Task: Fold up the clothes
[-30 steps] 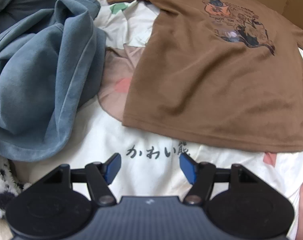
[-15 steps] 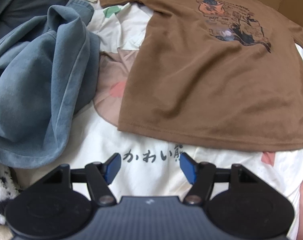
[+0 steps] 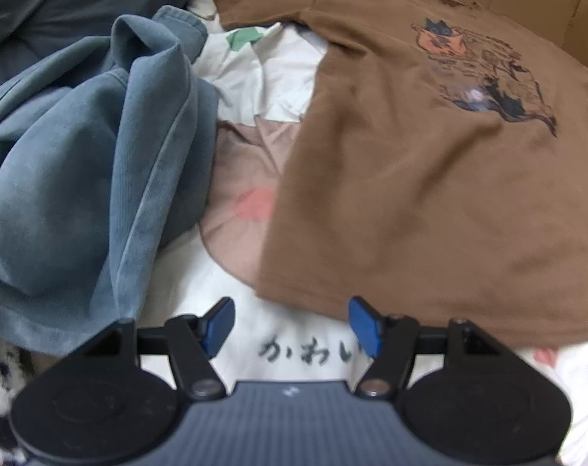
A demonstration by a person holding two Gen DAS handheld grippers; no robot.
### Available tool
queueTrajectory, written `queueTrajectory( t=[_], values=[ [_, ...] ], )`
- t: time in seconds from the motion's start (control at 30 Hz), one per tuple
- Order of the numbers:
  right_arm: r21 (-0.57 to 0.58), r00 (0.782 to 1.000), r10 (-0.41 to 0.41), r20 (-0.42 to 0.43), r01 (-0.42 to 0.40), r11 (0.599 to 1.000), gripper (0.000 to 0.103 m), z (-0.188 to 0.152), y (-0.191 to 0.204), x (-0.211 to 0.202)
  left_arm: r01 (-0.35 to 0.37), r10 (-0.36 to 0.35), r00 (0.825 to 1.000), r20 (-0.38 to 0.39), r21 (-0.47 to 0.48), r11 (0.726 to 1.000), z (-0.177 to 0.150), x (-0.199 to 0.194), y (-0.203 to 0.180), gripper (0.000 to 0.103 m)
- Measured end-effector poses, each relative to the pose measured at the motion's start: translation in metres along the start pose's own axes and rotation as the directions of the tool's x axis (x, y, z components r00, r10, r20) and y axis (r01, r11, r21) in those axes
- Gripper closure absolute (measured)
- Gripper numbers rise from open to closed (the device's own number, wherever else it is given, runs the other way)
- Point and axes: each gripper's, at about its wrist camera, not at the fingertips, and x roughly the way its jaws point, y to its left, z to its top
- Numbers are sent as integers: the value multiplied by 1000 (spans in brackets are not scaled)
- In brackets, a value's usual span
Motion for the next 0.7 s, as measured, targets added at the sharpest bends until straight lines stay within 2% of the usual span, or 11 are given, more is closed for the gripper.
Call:
queueTrajectory(
  t=[0.13, 0.3, 0.37, 0.4, 0.43, 0.5, 0.53, 0.7],
  values=[
    [-37, 998, -62, 3, 62, 997, 101, 4, 2, -3, -20, 21, 1000, 21, -29, 999, 3, 13, 5, 36],
    [-57, 995, -96, -16, 95, 994, 101, 8, 6, -1, 3, -1, 1000, 23, -74, 997, 1, 27, 9, 37],
    [-62, 994, -105, -22, 104, 993, 101, 8, 8, 0, 30, -27, 999, 30, -95, 995, -1, 30, 10, 44],
    [-63, 994, -109, -24, 107, 992, 101, 8, 9, 0, 45, -40, 998, 43, -103, 994, -3, 29, 11, 54],
    [-65, 993, -112, -27, 110, 992, 101, 9, 10, 1, 60, -53, 997, 57, -111, 992, -4, 28, 11, 68],
    [-61, 993, -112, -31, 110, 992, 101, 9, 11, 1, 49, -39, 995, 87, -110, 993, -5, 22, 11, 86],
    [-58, 993, -112, -34, 110, 992, 101, 9, 11, 0, 48, -36, 994, 107, -113, 992, -7, 16, 11, 90],
    [-64, 993, -112, -46, 109, 992, 100, 10, 13, 2, 59, -39, 985, 169, -110, 992, -9, -7, 9, 95]
  ],
)
